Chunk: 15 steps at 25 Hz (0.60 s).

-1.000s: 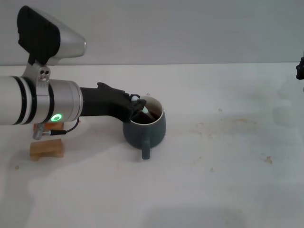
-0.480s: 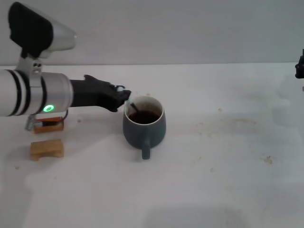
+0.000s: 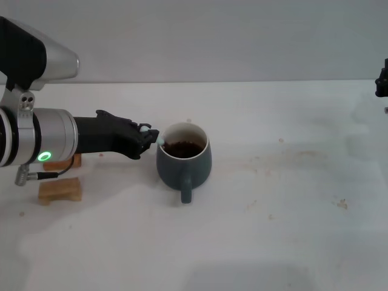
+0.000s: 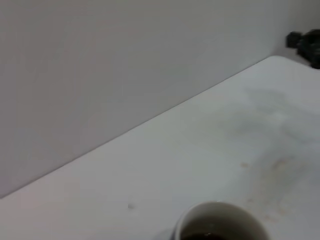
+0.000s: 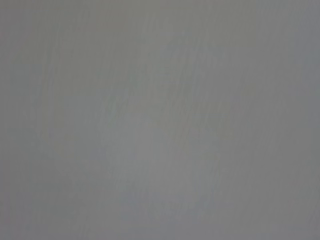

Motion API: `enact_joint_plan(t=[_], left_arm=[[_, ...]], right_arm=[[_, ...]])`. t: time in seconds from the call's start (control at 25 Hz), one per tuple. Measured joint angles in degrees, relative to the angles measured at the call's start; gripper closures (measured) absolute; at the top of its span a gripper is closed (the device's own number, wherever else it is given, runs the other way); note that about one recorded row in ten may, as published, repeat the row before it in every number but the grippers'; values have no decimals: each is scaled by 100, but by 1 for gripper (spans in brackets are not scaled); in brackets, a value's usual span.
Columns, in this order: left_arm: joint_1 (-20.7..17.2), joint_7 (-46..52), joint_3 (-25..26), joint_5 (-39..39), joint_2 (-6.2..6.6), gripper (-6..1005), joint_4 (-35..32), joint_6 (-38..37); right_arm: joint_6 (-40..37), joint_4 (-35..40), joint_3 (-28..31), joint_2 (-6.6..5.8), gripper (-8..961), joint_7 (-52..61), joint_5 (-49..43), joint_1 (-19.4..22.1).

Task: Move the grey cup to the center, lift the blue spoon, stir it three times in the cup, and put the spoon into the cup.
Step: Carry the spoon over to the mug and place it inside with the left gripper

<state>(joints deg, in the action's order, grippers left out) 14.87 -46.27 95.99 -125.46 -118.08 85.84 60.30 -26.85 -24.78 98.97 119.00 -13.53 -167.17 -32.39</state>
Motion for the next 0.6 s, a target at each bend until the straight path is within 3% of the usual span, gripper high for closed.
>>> enact_joint_plan(t=[0.4,0.6], left_arm=[[-35,73,-454,231,-7,855,298,-41],[334,-43,-612,293,-8,855,-171,-472]], right_arm=[[5,0,-10,0,893,-12,0,-5],[5,0,-20,7,892,-12,0,7]])
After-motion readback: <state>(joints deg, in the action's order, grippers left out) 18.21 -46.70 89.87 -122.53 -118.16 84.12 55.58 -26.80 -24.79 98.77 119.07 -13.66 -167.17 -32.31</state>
